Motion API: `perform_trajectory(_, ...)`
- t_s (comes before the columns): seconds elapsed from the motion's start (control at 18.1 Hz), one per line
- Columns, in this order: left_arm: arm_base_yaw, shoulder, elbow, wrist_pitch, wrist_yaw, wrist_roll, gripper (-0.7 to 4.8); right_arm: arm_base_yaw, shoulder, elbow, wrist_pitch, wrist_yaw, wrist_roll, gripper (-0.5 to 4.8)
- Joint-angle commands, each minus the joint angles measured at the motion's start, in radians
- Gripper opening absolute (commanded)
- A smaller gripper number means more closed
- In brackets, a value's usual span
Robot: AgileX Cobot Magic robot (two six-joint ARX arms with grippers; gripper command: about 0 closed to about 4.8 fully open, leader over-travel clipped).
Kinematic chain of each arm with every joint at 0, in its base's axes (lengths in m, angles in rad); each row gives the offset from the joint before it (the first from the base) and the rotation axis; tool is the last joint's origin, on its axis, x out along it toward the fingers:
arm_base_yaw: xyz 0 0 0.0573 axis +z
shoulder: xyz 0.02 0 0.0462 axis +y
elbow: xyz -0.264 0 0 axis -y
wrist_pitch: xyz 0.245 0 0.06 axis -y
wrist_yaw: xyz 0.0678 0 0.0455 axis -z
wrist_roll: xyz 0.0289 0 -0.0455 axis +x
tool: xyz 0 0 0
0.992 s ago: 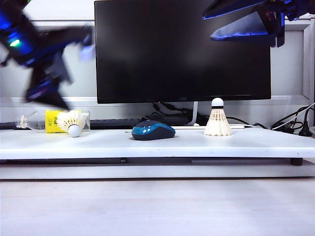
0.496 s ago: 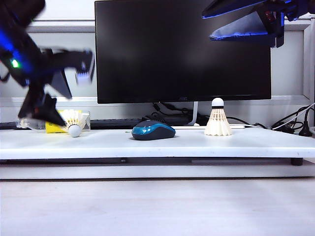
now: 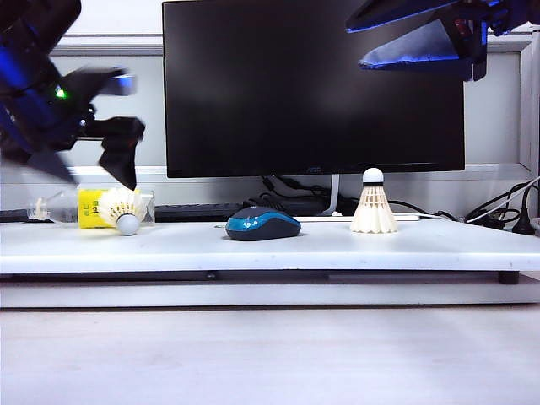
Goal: Stack the badminton balls on the table vertically.
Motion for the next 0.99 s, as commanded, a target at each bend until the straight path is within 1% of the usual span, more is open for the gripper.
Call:
perform_trajectory(0.06,-0.007,0.004,0.002,-0.015,-0.081,-0.261,4.26,0.001,-0.004,0.003,0.01,-0.006,-0.006,2.1)
perform_trajectory(0.11,-0.027,0.019,0.002,-0.004,-0.14,-0.305,4.26,0.001,-0.003,0.003,0.01,-0.006,-0.006,2.1)
perform_trajectory(0.22,-0.062,0.037,0.002,0.01,-0.186,-0.348,4.26,0.001,-0.004,0.003,0.01,-0.007,-0.005,2.1)
perform_trajectory(0.28,-0.089,0.048,0.003,0.023,-0.225,-0.36,4.25,0.001,-0.004,0.003,0.01,-0.007,-0.005,2.1)
perform_trajectory(0.39,-0.157,0.09,0.003,0.077,-0.366,-0.384,4.25,0.001,-0.004,0.003,0.01,-0.018,-0.005,2.1)
perform_trajectory(0.44,-0.17,0.106,0.003,0.09,-0.392,-0.401,4.24,0.001,-0.004,0.003,0.01,-0.018,-0.005,2.1)
perform_trajectory(0.5,-0.174,0.123,0.003,0.089,-0.424,-0.443,4.02,0.001,-0.004,0.003,0.009,-0.019,-0.005,2.1)
perform_trajectory(0.55,-0.173,0.139,0.003,0.083,-0.431,-0.485,3.18,0.001,-0.004,0.003,0.007,-0.019,-0.005,2.1)
perform_trajectory(0.61,-0.171,0.143,0.003,0.084,-0.432,-0.5,2.99,0.001,-0.004,0.003,0.005,-0.023,-0.005,2.1)
perform_trajectory(0.99,-0.172,0.185,0.003,0.172,-0.431,-0.507,3.11,0.001,-0.004,0.003,0.002,-0.023,-0.004,2.1)
